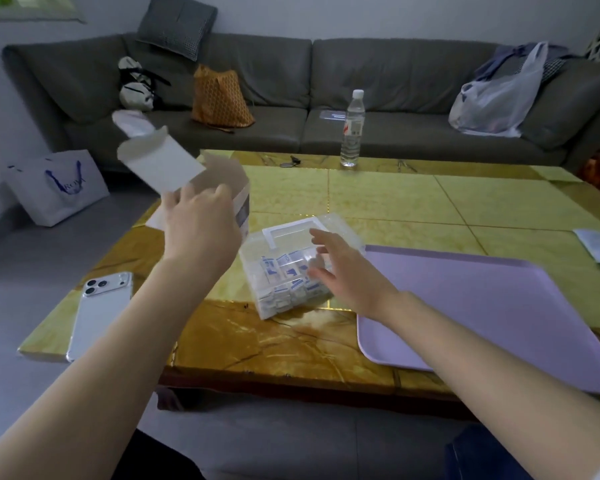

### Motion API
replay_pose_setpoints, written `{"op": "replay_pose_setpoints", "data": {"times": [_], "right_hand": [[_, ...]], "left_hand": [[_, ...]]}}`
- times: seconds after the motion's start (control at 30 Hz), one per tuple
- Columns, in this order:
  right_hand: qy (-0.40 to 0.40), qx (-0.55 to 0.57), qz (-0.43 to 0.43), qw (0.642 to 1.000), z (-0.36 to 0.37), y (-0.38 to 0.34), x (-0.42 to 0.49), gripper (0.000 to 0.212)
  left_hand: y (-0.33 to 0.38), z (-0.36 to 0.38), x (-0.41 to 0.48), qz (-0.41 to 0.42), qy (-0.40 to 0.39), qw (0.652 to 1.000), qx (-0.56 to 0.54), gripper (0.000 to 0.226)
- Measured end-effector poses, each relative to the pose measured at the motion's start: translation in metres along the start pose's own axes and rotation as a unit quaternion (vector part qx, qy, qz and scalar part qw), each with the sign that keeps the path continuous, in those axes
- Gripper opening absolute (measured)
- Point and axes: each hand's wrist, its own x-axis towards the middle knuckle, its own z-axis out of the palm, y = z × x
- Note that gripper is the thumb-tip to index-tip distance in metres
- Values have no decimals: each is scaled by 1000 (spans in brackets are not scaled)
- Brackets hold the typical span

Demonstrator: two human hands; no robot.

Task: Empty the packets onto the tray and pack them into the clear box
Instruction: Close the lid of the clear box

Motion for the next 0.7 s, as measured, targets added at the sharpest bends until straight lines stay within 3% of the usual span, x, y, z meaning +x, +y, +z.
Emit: {"op": "replay_pose_setpoints", "data": {"times": [0.2, 0.33, 0.5, 0.7], "right_hand": [[238, -42, -98, 965, -17, -14, -34, 53], [302, -166, -77, 936, -43, 4, -53, 42], [313, -253, 15, 915, -78, 38, -90, 17], [335, -257, 205, 883, -118, 96, -160, 22]], "left_hand": [[55, -13, -9, 149, 19, 986, -68, 18], [91, 4, -15, 213, -9, 971, -105, 17], [155, 15, -18, 316, -22, 936, -152, 14], [258, 29, -35, 381, -10, 885, -268, 41]]}}
